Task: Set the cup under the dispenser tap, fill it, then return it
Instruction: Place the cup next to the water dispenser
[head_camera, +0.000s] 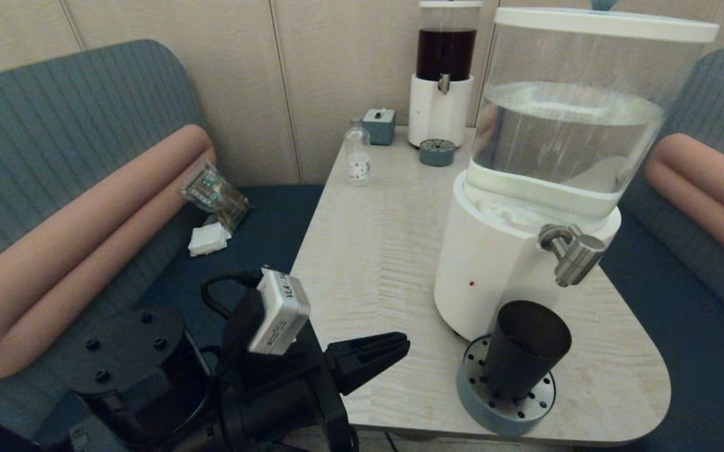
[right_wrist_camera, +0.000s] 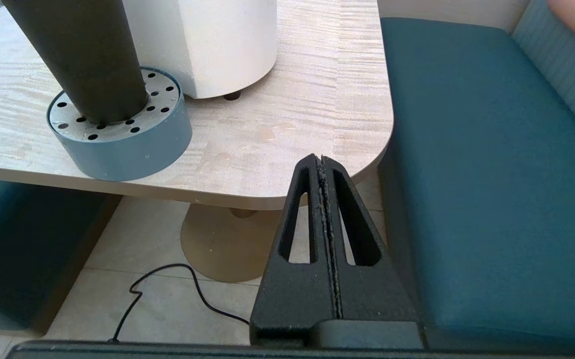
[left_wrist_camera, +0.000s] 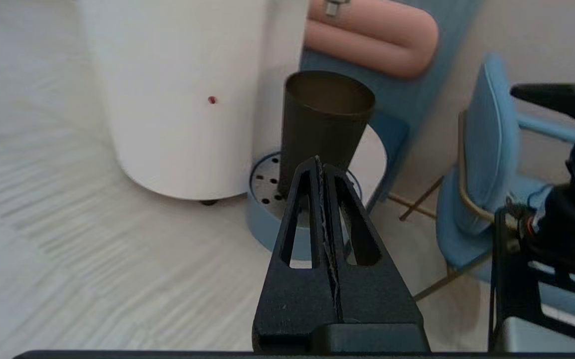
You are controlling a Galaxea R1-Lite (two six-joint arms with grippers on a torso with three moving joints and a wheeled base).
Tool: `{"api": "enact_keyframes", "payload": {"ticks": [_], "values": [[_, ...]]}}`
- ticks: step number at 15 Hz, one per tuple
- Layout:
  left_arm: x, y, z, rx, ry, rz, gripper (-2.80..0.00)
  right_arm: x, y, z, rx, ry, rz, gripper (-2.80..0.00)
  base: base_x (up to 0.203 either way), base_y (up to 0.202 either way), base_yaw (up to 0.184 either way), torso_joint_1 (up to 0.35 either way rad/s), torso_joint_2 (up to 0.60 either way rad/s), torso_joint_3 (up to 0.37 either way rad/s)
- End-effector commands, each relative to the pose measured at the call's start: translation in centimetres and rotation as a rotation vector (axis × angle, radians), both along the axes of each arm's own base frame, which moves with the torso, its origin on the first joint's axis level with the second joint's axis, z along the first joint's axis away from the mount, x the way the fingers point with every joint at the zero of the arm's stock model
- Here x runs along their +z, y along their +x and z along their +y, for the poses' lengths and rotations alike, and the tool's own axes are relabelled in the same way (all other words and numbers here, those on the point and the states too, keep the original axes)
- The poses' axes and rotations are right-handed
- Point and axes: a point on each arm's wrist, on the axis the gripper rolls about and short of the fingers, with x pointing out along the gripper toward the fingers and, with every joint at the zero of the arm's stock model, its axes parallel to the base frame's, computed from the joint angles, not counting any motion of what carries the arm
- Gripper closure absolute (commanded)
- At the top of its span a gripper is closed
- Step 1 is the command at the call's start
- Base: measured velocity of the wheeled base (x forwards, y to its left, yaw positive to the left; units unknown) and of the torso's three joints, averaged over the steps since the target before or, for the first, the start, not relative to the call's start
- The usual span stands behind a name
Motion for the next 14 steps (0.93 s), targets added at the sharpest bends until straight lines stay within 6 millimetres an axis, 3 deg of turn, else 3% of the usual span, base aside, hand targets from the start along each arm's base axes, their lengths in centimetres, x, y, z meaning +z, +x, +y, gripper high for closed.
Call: {"api": "enact_keyframes", "payload": {"ticks": [1, 4, 8, 14], "values": [[-0.4, 0.4, -0.4, -0.007, 0.010, -0.011, 0.00, 0.0, 0.0, 0.0, 0.000, 0.000, 0.001, 0.00, 0.000, 0.000, 0.000, 0.000, 0.00, 0.000], [-0.3, 0.5, -0.8, -0.046, 0.007, -0.009, 0.00, 0.0, 0.0, 0.0, 0.000, 0.000, 0.002, 0.00, 0.000, 0.000, 0.000, 0.000, 0.00, 0.000], [-2.3, 0.6, -1.3, -0.091, 0.060, 0.045, 0.00, 0.0, 0.0, 0.0, 0.000, 0.000, 0.001, 0.00, 0.000, 0.000, 0.000, 0.000, 0.00, 0.000], [-3.3, 1.9, -3.2, -0.112, 0.071, 0.049, 0.00, 0.0, 0.0, 0.0, 0.000, -0.003, 0.001, 0.00, 0.000, 0.000, 0.000, 0.000, 0.00, 0.000]]}}
